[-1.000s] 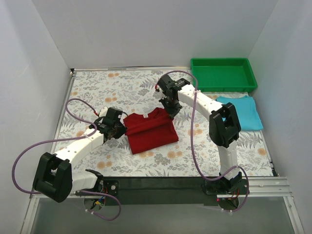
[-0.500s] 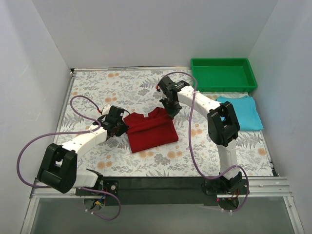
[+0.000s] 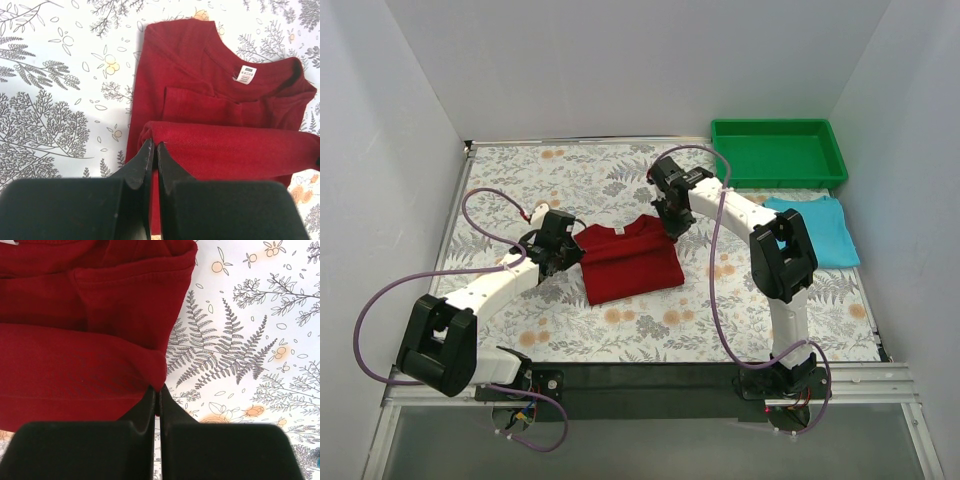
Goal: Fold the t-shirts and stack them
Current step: Fold the tshirt
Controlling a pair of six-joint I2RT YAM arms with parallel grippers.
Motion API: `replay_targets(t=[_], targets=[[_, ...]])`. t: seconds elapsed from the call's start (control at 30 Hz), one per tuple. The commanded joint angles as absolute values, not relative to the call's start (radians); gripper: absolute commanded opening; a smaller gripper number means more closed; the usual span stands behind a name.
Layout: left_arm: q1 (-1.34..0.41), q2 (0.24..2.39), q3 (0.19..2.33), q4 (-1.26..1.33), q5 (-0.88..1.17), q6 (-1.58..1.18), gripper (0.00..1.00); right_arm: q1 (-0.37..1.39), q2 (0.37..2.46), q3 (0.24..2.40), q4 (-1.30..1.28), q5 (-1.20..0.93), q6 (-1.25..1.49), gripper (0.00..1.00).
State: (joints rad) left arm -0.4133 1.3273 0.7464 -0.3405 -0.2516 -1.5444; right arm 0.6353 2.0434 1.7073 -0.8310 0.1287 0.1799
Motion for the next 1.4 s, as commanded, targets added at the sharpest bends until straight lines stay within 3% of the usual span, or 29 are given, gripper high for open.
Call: replay_targets(t=[0.0, 0.23, 0.3, 0.33, 0.43, 0.5, 0.53, 0.6, 0.67, 0.77, 0.83, 0.97, 1.1, 1.2, 1.37], targets=[[-0.396, 1.313, 0.767, -0.333, -0.348, -1.506, 0.04, 0.606, 2.002, 1.684, -0.816, 0.204, 0.181, 0.01], [-0.396, 1.394, 0.772, -0.282, -0.368, -1.49, 0.07, 0.595, 2.014, 1.684, -0.79, 0.204, 0.196, 0.01], [-0.396, 1.407, 0.785, -0.278, -0.38, -1.485, 0.09, 0.595, 2.017, 1.695, -0.784, 0.199, 0.198, 0.09], [-0.396, 1.416, 0.791, -0.273, -0.383, -1.482, 0.11, 0.594, 2.017, 1.7, -0.785, 0.198, 0.199, 0.19], [-0.396, 1.42, 0.822, -0.275, -0.374, -1.445, 0.29, 0.594, 1.999, 1.704, -0.784, 0.181, 0.206, 0.36], [-0.396, 1.407, 0.845, -0.287, -0.361, -1.427, 0.34, 0.598, 1.956, 1.698, -0.776, 0.166, 0.206, 0.41], [-0.396, 1.391, 0.856, -0.291, -0.339, -1.404, 0.42, 0.6, 1.939, 1.686, -0.77, 0.164, 0.204, 0.44], [-0.4, 1.339, 0.861, -0.302, -0.322, -1.384, 0.5, 0.61, 1.876, 1.657, -0.732, 0.146, 0.195, 0.45], [-0.408, 1.275, 0.848, -0.322, -0.296, -1.375, 0.66, 0.618, 1.807, 1.588, -0.692, 0.078, 0.192, 0.44], [-0.446, 1.195, 0.803, -0.354, -0.244, -1.387, 0.72, 0.629, 1.734, 1.476, -0.606, -0.045, 0.192, 0.43], [-0.466, 1.163, 0.776, -0.368, -0.209, -1.396, 0.71, 0.635, 1.7, 1.416, -0.546, -0.127, 0.199, 0.41], [-0.515, 1.153, 0.713, -0.362, -0.091, -1.397, 0.59, 0.647, 1.693, 1.321, -0.483, -0.189, 0.203, 0.39], [-0.543, 1.229, 0.695, -0.333, -0.077, -1.39, 0.39, 0.647, 1.741, 1.322, -0.46, -0.202, 0.189, 0.34], [-0.543, 1.325, 0.741, -0.319, -0.107, -1.37, 0.31, 0.647, 1.799, 1.357, -0.465, -0.204, 0.17, 0.3], [-0.535, 1.527, 0.874, -0.318, -0.186, -1.318, 0.26, 0.634, 1.897, 1.454, -0.462, -0.176, 0.15, 0.27]])
